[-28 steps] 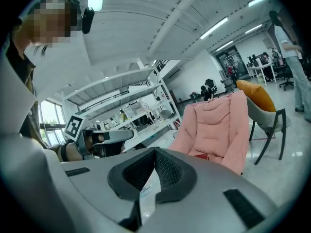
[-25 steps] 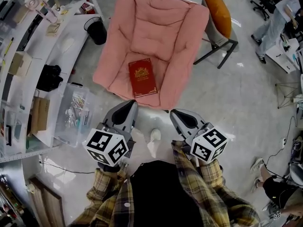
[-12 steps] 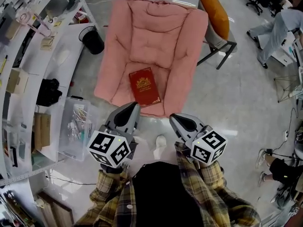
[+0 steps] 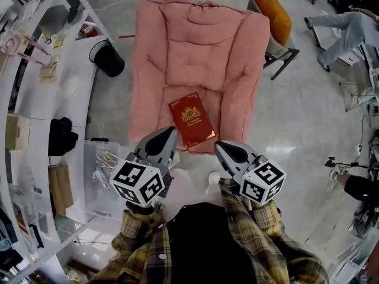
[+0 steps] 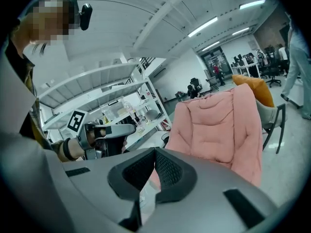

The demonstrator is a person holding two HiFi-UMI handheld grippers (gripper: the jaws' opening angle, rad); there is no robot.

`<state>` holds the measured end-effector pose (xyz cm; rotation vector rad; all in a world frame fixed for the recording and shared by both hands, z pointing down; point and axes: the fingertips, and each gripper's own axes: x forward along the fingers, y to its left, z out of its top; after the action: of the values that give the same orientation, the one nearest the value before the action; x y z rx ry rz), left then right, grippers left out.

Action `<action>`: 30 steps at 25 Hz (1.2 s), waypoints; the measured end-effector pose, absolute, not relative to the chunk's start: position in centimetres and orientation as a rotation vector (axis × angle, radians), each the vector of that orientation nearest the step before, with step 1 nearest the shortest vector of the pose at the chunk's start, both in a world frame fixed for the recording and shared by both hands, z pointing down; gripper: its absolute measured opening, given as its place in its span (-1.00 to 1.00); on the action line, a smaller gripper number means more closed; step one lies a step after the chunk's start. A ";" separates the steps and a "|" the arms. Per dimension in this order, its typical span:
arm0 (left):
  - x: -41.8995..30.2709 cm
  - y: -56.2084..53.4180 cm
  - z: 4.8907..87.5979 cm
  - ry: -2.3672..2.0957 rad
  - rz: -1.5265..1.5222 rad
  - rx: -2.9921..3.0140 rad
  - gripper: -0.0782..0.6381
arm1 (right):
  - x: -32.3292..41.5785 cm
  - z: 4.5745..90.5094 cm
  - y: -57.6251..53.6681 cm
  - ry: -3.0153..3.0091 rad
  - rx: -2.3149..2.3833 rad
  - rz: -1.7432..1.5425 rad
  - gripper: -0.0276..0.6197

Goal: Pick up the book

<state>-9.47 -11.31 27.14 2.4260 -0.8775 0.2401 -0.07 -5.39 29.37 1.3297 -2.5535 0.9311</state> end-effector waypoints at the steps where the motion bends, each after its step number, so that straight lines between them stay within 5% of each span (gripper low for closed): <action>1: -9.9 -12.2 27.5 -0.854 0.250 2.424 -0.77 | -0.6 29.4 -6.1 -2.539 1.352 0.932 -0.86; 13: -11.6 -17.3 34.3 -0.561 0.410 2.374 -0.77 | -2.4 34.0 -8.9 -2.276 1.655 1.116 -0.86; 30: -8.8 -16.5 54.4 -0.429 0.406 1.997 -0.76 | -1.8 47.8 -16.0 -2.240 1.498 1.216 -0.86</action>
<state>-8.78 -16.52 54.40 1.9972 -0.4292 0.4063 -1.77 -15.96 47.82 1.4978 -2.2403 1.2160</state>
